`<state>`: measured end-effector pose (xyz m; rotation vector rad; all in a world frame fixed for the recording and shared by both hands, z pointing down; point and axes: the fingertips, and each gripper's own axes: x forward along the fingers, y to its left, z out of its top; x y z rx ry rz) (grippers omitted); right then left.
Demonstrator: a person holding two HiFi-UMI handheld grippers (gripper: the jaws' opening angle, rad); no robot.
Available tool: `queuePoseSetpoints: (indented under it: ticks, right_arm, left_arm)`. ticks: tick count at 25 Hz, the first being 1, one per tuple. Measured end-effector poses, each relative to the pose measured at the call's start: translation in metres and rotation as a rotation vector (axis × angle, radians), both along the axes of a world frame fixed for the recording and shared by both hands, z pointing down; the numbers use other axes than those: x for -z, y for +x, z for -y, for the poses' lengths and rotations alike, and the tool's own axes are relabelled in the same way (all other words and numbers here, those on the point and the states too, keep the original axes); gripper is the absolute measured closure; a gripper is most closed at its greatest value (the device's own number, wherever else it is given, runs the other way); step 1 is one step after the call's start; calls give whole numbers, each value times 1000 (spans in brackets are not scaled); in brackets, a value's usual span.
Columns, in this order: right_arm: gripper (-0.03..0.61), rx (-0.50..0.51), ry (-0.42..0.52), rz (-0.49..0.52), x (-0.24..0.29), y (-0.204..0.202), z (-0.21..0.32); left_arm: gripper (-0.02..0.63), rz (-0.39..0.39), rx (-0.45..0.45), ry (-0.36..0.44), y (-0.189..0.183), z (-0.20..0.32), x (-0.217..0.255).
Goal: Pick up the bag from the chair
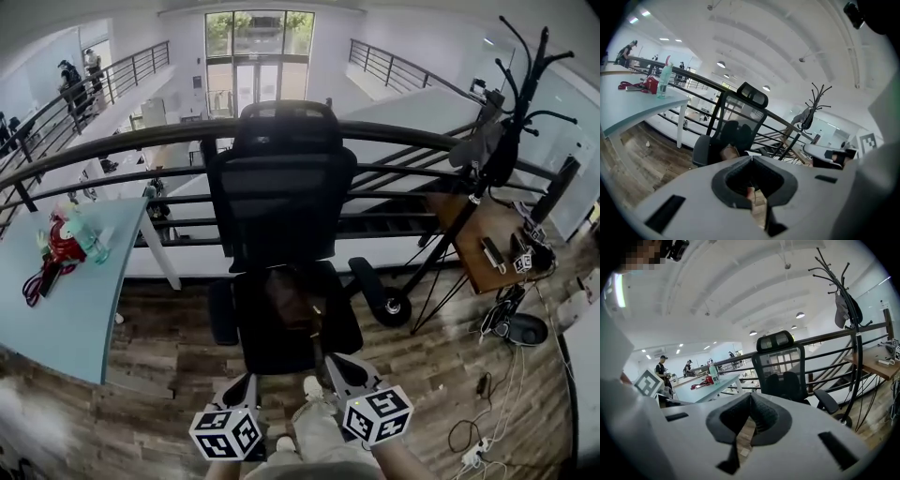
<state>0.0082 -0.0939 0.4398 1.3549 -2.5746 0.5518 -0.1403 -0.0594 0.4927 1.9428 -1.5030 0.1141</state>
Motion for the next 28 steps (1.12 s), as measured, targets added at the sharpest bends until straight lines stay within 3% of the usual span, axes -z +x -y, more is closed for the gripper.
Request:
queuePoseSetpoints:
  ticks: [15,28]
  right_arm:
    - [577,87,-88,-26,-57,0,119]
    - [575,109,-209,-76,-163,3,198]
  left_arm:
    - [611,-20,62,-68,13,89,-40]
    - [611,-21,56,-139,28,168,-107]
